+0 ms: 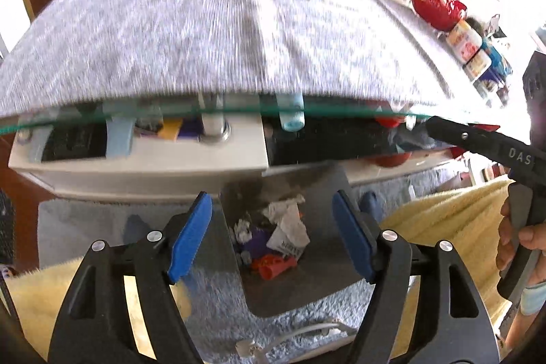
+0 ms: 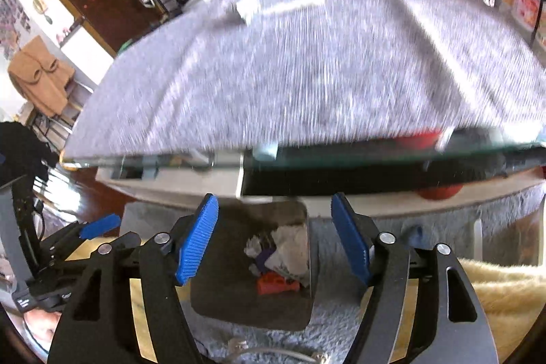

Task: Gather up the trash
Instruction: 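Move both tools back toward the grey foil packet and white tube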

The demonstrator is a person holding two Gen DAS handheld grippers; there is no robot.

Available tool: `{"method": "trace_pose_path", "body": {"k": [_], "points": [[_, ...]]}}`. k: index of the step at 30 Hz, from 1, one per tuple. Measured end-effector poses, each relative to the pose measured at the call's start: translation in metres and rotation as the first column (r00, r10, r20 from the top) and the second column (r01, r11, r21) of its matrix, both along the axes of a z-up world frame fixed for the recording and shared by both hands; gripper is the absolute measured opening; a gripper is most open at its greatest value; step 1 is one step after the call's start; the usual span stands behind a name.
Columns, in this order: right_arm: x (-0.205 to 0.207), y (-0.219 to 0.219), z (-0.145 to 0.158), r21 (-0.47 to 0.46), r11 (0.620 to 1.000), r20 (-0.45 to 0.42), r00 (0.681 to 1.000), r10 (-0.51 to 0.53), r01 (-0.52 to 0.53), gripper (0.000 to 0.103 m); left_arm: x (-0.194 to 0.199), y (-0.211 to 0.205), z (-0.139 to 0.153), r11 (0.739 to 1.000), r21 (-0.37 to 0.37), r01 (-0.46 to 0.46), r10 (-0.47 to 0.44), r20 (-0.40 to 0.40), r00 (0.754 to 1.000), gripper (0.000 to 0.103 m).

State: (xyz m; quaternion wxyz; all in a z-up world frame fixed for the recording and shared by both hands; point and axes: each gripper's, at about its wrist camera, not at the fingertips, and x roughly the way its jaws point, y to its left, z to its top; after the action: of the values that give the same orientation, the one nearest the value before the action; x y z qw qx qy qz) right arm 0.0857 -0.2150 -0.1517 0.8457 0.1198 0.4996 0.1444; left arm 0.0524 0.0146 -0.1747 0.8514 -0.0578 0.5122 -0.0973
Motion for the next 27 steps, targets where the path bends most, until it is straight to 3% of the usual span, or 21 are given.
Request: {"method": "trace_pose_path", "body": {"k": [4, 14, 27], "points": [[0.021, -0.007, 0.019, -0.008, 1.000, 0.044, 0.999, -0.014, 0.014, 0.073, 0.017, 0.001, 0.016, 1.000, 0.007, 0.003, -0.003, 0.033, 0.999, 0.071], [0.081, -0.005, 0.030, -0.052, 0.999, 0.068, 0.998, -0.004, 0.007, 0.073, 0.079, -0.005, 0.039, 1.000, 0.023, 0.016, -0.018, 0.080, 0.997, 0.072], [0.171, 0.012, 0.000, -0.130, 0.991, 0.054, 0.998, -0.028, 0.035, 0.074, 0.157, -0.005, 0.041, 0.999, 0.037, 0.008, -0.010, 0.079, 0.997, 0.072]]}}
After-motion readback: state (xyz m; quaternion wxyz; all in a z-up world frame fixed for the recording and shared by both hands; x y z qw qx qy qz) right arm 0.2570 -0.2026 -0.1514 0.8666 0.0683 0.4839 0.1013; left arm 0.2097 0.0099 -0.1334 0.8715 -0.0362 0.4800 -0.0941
